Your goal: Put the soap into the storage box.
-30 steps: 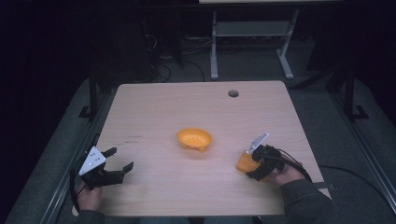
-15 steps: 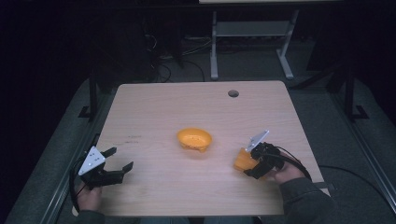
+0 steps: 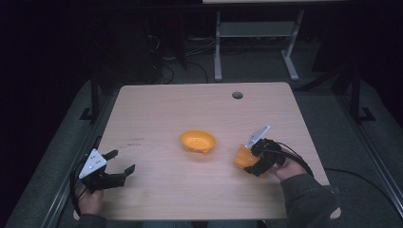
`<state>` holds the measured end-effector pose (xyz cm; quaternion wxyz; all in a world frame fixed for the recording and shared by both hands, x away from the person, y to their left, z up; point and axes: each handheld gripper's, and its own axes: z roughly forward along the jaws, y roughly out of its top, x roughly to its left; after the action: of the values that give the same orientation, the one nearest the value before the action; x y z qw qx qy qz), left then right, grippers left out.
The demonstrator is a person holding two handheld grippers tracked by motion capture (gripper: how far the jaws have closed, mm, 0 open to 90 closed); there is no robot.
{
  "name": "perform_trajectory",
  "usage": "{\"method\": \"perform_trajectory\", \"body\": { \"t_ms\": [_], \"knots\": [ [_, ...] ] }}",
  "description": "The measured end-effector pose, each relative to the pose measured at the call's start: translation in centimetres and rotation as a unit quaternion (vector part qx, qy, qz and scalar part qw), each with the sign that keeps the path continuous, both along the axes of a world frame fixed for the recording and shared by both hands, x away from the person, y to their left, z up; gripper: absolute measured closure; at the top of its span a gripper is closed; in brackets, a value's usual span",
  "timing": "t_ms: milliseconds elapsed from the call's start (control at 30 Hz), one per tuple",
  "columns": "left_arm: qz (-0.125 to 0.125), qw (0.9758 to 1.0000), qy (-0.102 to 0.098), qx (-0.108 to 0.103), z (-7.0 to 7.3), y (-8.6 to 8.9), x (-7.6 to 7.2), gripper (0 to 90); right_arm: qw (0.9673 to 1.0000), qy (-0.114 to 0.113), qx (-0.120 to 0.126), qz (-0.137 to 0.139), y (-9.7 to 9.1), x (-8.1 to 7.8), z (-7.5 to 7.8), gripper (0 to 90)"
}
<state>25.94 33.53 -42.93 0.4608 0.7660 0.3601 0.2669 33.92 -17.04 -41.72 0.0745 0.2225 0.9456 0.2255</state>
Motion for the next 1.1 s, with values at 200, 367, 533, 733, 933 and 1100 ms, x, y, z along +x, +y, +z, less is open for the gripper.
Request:
{"method": "perform_trajectory", "body": {
  "t_ms": [200, 367, 533, 733, 933, 1100],
  "knots": [
    [0.001, 1.0000, -0.001, -0.003, 0.0, 0.1, 0.0, 13.9, 1.0000, -0.001, 0.001, 0.006, 0.9, 0.6, 0.5, 20.4],
    [0.001, 1.0000, -0.002, -0.003, 0.0, 0.1, 0.0, 13.9, 0.9999, -0.004, 0.004, 0.015, 1.6, 1.0, 0.7, 20.4],
    [0.001, 1.0000, -0.001, -0.003, 0.0, 0.1, 0.0, 13.9, 0.9997, -0.007, -0.002, 0.024, 2.4, 1.3, 1.1, 20.4],
    [0.001, 1.0000, -0.001, -0.005, 0.0, 0.1, 0.0, 13.9, 0.9993, -0.008, -0.008, 0.036, 3.5, 1.7, 1.8, 20.4],
    [0.002, 1.0000, -0.002, -0.005, 0.0, 0.2, 0.0, 13.9, 0.9989, -0.015, -0.009, 0.044, 4.3, 2.1, 2.3, 20.4],
    [0.004, 1.0000, -0.002, -0.008, 0.0, 0.2, 0.0, 13.9, 0.9988, -0.015, -0.009, 0.046, 4.7, 2.4, 2.7, 20.4]
  ]
}}
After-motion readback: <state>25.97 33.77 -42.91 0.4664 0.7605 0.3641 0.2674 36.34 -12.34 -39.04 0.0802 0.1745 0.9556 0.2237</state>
